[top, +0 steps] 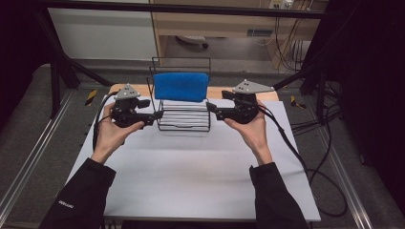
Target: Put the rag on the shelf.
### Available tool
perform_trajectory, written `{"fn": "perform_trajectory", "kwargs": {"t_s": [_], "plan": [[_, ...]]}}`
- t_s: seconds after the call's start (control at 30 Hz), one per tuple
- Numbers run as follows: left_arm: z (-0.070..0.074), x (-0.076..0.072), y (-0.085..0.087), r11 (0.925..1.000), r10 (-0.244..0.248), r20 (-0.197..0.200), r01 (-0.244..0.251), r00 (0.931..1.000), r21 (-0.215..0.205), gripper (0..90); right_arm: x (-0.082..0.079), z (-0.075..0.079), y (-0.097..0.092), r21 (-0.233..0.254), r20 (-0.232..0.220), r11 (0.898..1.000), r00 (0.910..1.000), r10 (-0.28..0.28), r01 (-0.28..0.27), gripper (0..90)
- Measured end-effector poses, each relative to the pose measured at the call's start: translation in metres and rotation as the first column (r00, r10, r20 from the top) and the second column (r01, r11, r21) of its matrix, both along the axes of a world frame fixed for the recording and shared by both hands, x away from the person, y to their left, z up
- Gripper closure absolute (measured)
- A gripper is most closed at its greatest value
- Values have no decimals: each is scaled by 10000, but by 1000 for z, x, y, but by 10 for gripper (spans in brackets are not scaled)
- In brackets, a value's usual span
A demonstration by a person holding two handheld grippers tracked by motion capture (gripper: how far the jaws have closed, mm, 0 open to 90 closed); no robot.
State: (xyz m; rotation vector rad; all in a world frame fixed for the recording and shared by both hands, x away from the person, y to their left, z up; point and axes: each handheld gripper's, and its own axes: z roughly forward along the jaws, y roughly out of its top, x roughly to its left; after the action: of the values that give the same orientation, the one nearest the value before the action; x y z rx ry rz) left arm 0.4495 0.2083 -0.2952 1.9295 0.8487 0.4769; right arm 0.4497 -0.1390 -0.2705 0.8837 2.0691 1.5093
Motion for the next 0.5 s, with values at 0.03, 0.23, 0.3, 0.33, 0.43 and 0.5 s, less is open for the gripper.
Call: {"fn": "perform_trajectory", "kwargs": {"t_s": [0.03,0.23,0.3,0.33,0.43,0.5], "plan": [[-3,-2,1,10000,-39,-54,39,10000,-20,268,-1,-1,-3,-29,-43,10000,10000,-7,6,209],[-18,-13,11,10000,-61,-314,63,9995,37,180,-10,-11,-15,-320,-565,9994,9983,130,-149,74],[-24,-17,15,10000,-5,-286,7,9996,64,149,-14,-17,-20,-334,-625,9993,9980,120,-141,69],[-26,-19,16,10000,-24,-279,26,9996,88,139,-16,-19,-22,-364,-646,9993,9979,93,-117,59],[-36,-26,22,10000,8,-376,-5,9993,81,117,-21,-29,-29,-396,-795,9992,9968,-59,28,40],[-43,-30,26,9999,-4,-445,9,9990,111,107,-25,-36,-35,-336,-942,9994,9955,-83,52,34]]}}
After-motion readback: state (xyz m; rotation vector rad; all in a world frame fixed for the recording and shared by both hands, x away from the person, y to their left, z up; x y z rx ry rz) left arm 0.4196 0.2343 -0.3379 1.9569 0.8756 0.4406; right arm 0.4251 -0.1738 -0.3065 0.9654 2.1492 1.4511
